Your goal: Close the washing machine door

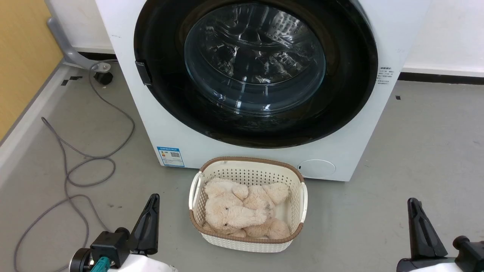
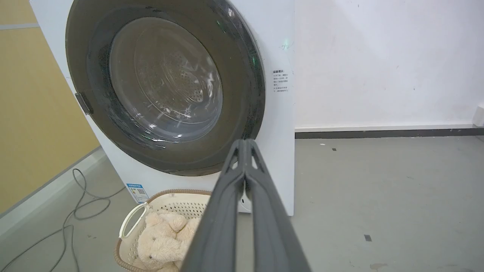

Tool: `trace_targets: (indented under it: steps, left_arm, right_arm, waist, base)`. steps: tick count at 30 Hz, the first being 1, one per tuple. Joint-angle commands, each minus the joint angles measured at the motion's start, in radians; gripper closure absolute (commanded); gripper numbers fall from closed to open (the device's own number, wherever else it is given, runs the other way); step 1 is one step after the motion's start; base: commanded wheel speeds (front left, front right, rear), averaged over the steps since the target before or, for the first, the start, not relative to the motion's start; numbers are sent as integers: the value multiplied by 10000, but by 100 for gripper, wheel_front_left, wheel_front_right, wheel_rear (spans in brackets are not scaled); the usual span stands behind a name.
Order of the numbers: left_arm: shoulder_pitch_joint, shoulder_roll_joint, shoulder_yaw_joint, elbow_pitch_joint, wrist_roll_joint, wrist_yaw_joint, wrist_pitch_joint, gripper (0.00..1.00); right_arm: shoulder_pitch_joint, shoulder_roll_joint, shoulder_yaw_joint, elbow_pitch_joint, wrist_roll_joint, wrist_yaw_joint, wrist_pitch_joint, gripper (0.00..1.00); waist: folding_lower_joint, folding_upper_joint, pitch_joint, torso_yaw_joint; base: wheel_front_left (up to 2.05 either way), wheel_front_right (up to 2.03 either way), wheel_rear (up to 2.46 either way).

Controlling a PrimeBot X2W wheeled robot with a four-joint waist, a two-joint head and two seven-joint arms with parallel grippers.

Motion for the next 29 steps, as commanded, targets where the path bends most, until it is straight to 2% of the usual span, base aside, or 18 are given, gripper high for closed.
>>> trace_targets:
  steps: [1, 29]
  left_arm:
    - [-10, -3, 11, -46, 68, 51, 76, 100]
    - [-58, -29, 61, -306, 375, 322, 626, 100]
  right_arm:
    - [-45, 2, 36, -15, -78, 0, 104, 100]
    - [-266, 13, 225, -84, -461, -2, 659, 100]
  waist:
    - [0, 0, -5, -16]
    - [0, 0, -65, -178]
  base:
    - [0, 0, 0]
    - [0, 0, 0]
